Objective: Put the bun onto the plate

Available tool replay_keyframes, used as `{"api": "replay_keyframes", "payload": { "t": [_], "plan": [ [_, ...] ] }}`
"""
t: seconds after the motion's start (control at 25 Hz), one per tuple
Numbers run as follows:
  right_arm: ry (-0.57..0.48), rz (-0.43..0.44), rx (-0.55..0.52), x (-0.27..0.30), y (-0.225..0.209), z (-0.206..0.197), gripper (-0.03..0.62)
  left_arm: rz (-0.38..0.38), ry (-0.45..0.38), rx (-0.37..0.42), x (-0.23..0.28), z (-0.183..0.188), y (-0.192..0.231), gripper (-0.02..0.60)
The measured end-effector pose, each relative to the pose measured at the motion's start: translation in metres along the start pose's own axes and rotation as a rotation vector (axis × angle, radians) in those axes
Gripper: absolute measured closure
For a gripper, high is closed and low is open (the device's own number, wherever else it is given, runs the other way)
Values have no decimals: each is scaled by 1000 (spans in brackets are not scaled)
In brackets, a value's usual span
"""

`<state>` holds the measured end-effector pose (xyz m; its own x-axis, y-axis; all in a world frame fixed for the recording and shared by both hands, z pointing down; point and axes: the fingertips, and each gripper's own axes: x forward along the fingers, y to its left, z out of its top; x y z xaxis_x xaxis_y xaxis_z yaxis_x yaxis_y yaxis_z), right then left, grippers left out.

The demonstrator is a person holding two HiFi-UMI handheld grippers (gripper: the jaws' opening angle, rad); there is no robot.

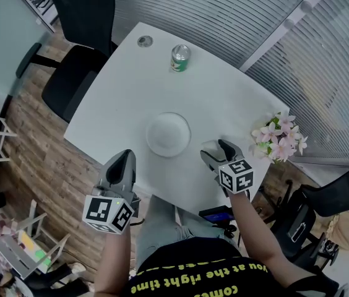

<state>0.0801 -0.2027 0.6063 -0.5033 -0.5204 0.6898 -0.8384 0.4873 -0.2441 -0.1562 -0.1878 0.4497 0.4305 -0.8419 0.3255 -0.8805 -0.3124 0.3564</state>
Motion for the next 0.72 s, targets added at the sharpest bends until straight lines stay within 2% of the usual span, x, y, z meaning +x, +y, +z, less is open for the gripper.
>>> {"api": "replay_keyframes", "payload": {
  "t": [0.36,0.72],
  "plan": [
    [86,-7,-34,15,4,-17,194,6,2,-5,0,-2,3,580],
    [126,-24,-71,19,5,-24,202,7,-1,-11,-1,0,7,580]
  ]
}}
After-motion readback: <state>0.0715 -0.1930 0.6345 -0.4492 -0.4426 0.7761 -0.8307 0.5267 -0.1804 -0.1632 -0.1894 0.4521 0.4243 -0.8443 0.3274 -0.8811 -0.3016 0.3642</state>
